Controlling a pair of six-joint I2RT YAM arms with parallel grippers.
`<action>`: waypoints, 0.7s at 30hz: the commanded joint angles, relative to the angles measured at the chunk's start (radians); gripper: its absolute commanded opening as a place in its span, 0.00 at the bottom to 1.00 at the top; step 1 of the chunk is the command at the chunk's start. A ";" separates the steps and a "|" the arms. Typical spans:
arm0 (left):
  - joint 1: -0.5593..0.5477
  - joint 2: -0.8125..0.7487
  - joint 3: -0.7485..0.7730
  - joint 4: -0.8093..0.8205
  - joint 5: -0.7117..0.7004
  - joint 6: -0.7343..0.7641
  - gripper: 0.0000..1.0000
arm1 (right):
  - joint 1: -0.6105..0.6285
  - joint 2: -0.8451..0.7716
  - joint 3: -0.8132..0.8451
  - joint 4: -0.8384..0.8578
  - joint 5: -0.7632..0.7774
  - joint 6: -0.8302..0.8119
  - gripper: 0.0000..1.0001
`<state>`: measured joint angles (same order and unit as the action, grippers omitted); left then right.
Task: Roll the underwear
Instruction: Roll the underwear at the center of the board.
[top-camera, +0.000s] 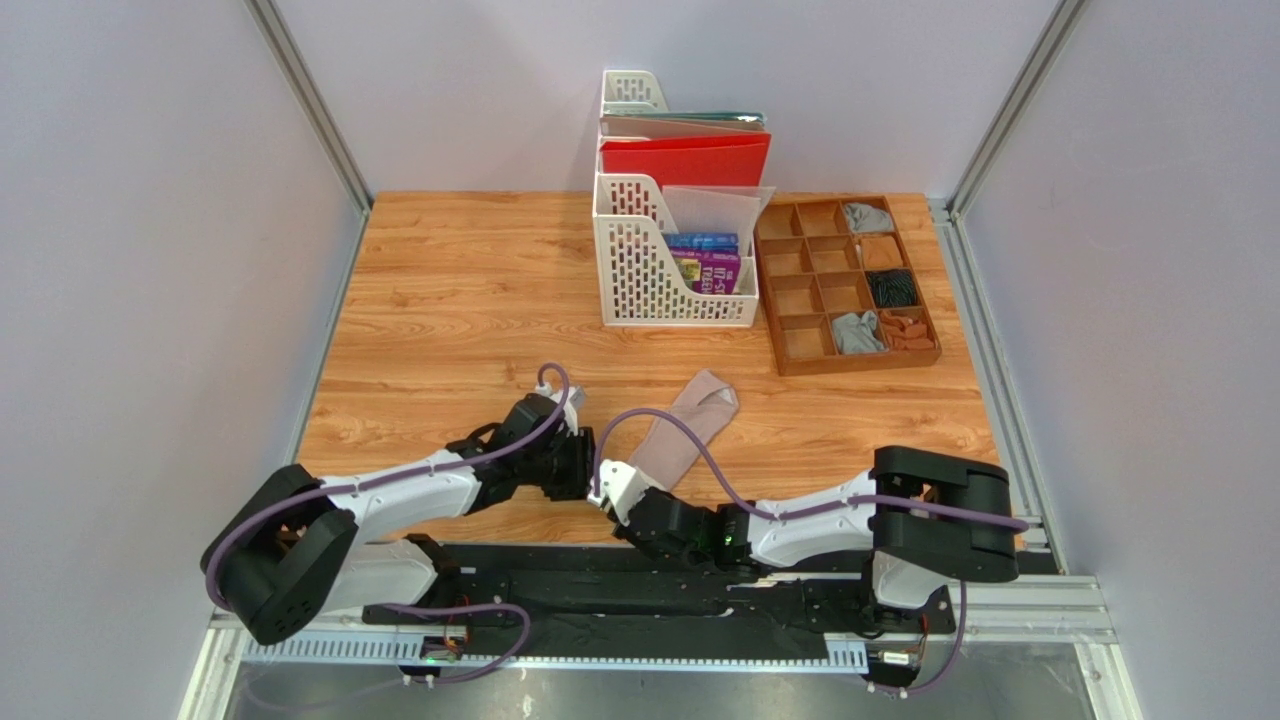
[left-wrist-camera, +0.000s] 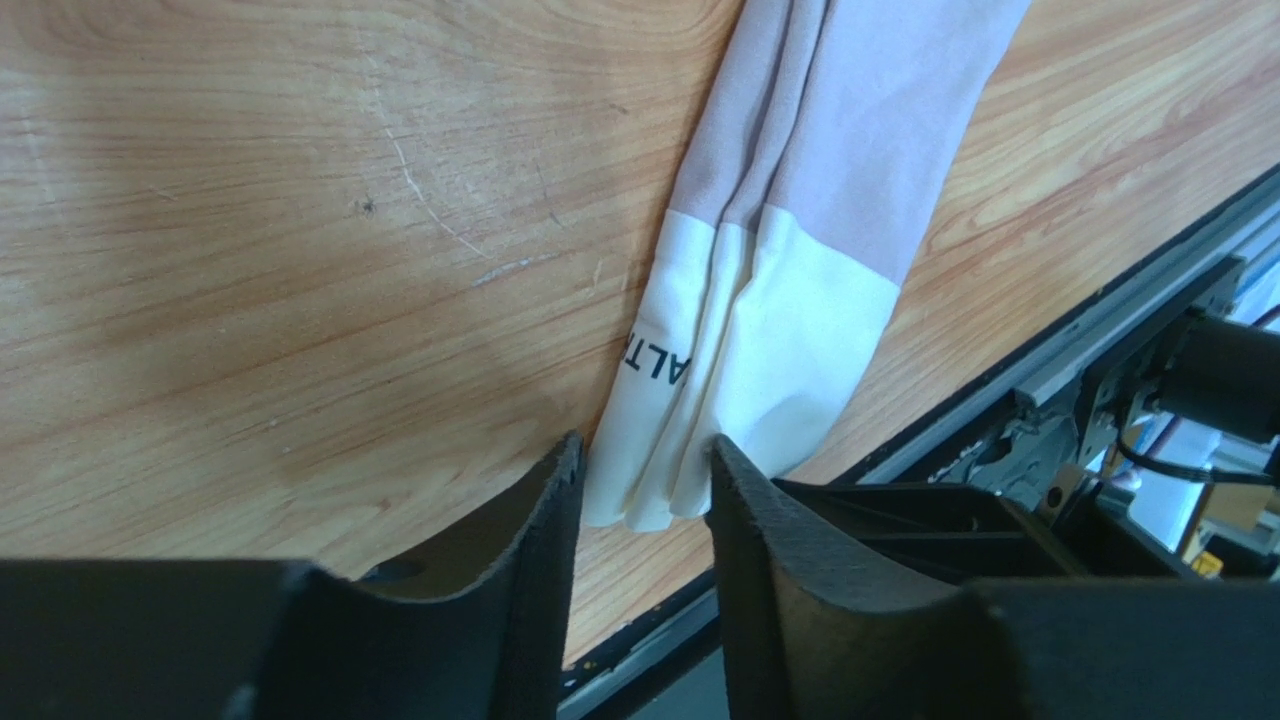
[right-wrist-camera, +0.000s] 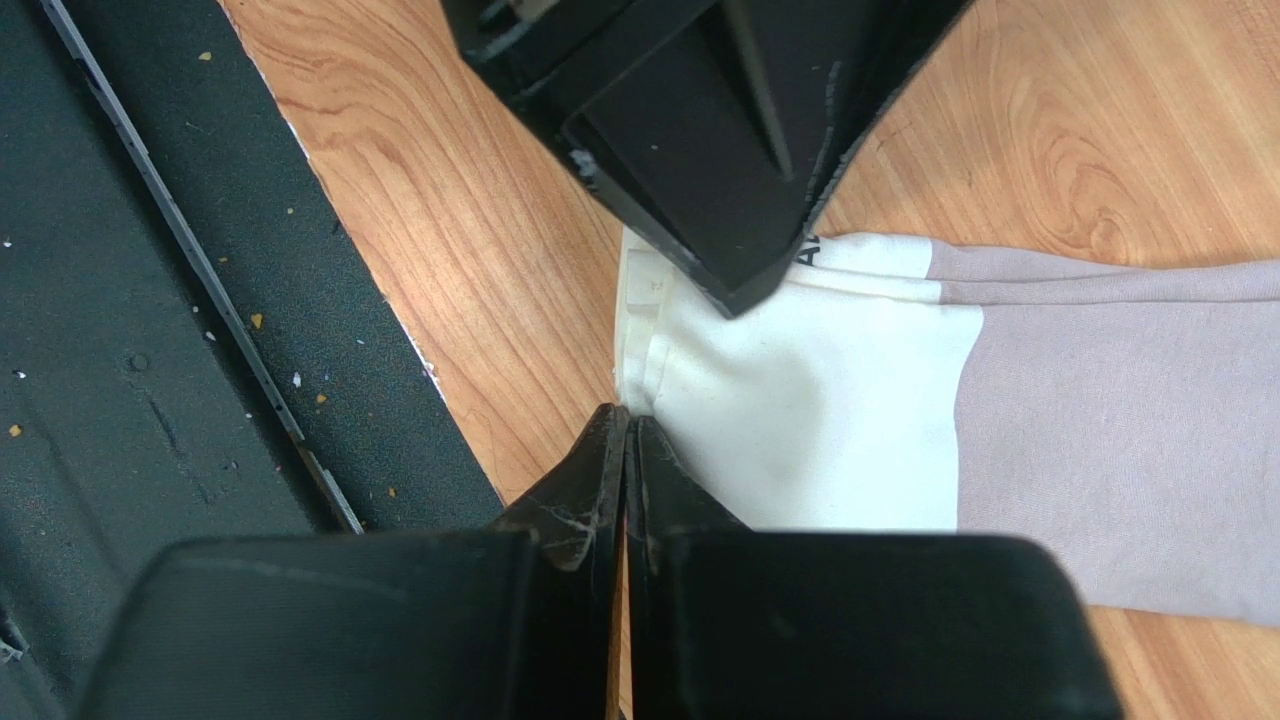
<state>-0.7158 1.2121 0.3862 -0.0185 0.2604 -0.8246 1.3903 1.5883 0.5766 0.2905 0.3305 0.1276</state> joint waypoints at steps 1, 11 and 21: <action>-0.004 0.012 0.016 0.002 0.026 0.027 0.37 | -0.004 0.001 -0.003 -0.053 -0.001 0.017 0.00; -0.004 0.017 0.025 0.061 0.123 0.010 0.08 | -0.014 -0.063 -0.014 -0.077 0.010 0.009 0.00; 0.003 -0.019 0.126 -0.078 0.089 -0.045 0.00 | -0.040 -0.246 -0.017 -0.171 0.038 -0.005 0.45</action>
<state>-0.7181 1.2182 0.4305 -0.0399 0.3550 -0.8433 1.3663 1.4456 0.5690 0.1379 0.3378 0.1287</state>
